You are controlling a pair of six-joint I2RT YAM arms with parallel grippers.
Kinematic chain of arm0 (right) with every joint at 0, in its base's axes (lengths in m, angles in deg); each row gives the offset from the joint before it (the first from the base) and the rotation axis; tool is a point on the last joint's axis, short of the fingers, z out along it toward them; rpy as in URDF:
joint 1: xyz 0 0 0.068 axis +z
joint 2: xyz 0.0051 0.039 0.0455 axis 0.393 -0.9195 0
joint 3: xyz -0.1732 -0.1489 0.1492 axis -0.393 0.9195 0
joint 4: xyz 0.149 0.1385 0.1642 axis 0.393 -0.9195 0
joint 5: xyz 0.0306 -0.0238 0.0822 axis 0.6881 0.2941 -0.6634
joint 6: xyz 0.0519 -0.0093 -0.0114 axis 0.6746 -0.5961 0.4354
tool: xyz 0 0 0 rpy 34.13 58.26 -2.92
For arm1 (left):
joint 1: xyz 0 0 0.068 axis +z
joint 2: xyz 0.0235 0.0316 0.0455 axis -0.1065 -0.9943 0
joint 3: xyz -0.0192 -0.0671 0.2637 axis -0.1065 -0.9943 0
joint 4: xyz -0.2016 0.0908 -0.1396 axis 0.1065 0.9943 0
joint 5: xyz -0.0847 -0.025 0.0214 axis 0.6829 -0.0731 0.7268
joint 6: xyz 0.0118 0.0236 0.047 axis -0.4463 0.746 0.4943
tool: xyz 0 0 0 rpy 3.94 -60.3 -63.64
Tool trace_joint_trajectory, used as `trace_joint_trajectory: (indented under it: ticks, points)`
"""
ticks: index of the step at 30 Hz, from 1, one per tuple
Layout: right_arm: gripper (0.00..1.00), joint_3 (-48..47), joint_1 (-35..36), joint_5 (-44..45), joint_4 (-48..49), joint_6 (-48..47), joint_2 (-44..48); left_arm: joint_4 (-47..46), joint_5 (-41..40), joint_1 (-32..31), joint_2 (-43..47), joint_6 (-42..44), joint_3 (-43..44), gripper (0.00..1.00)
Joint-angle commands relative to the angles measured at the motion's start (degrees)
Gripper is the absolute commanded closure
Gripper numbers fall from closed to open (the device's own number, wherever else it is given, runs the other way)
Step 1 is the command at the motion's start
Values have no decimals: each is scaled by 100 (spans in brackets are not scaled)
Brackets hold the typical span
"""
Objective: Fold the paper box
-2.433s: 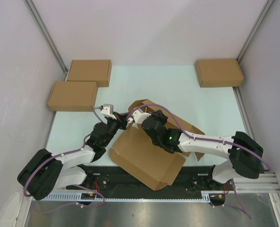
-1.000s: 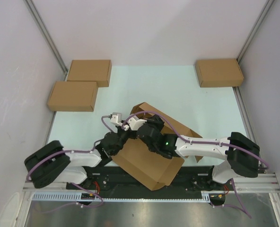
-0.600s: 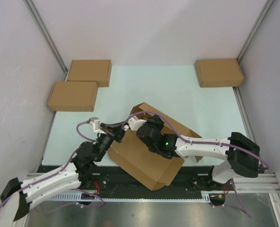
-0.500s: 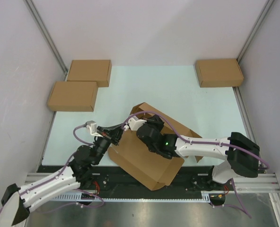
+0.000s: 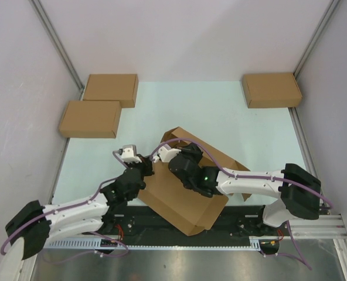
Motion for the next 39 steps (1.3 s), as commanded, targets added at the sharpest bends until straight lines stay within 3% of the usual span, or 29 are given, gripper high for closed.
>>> trace_joint_trajectory:
  ticks: [1, 6, 14, 24, 32, 37, 39]
  points:
    - [100, 1, 104, -346, -518, 461, -124, -1031, -314, 142, -583, -54, 360, 100]
    - [100, 10, 131, -425, -580, 601, -89, -1551, 196, 405, -1189, -168, 422, 100]
    - [100, 10, 166, -451, -527, 584, -133, -2597, 1664, 538, -2385, -616, 580, 100]
    - [100, 1, 175, -486, -483, 549, -132, -3186, 2165, 529, -2957, -687, 685, 100]
    - [100, 1, 219, -548, -553, 663, -168, -3362, 2140, 538, -3414, -222, 1098, 99]
    - [100, 1, 219, -583, -597, 698, -177, -3450, 1929, 538, -3494, 86, 1195, 87]
    - [100, 1, 219, -583, -580, 672, -168, -3547, 1867, 546, -3511, 270, 1187, 76]
